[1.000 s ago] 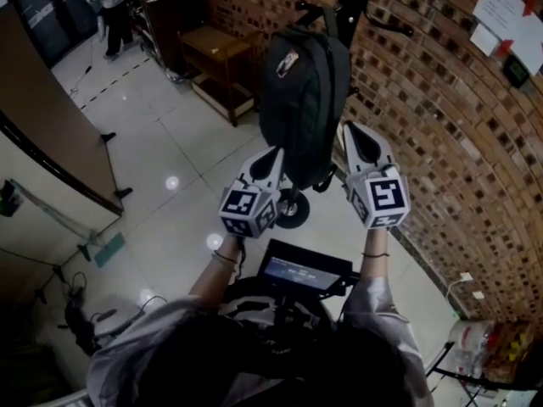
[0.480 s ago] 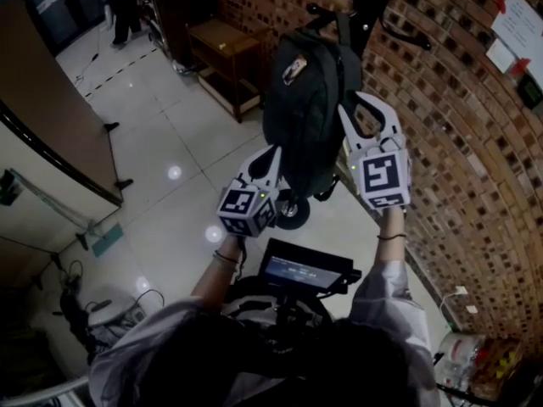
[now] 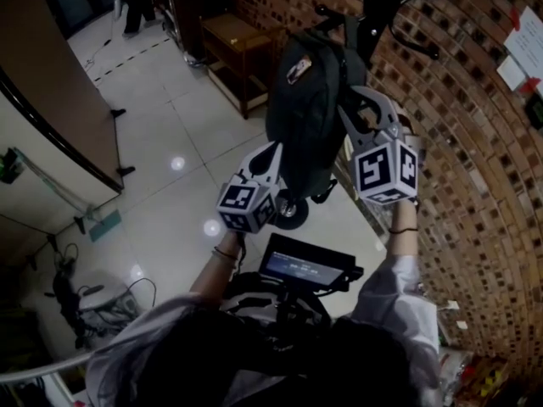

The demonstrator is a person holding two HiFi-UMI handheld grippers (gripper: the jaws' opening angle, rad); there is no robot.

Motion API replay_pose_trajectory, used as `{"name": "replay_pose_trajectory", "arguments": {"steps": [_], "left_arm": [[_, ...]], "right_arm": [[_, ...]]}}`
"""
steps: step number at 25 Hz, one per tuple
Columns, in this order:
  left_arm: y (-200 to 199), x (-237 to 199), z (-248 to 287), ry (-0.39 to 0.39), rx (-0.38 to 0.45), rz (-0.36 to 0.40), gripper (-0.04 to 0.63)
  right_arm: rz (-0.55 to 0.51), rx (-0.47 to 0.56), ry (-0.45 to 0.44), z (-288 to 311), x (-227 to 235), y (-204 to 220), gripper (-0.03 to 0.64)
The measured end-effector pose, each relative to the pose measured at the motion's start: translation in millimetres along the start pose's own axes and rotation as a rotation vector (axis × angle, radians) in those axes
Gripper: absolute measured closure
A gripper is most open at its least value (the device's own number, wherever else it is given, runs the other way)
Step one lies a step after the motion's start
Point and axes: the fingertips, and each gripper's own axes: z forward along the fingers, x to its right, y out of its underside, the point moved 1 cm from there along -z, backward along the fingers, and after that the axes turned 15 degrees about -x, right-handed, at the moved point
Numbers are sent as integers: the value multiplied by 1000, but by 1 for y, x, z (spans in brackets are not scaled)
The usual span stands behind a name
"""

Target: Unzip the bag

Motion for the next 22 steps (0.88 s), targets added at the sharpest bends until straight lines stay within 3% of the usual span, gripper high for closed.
{"name": "replay_pose_trajectory", "arguments": {"steps": [10,17,22], "left_arm": [[0,6,2,-3,7,-30,588],[5,4,-1,-17,9,-44,588],[3,2,-6,-28,14,-51,588]], "right_arm": [[24,33,-70,2,4,5,492],[64,42,-44,-1,9,7,492],[64,103,-29,-9,14,6,498]]}}
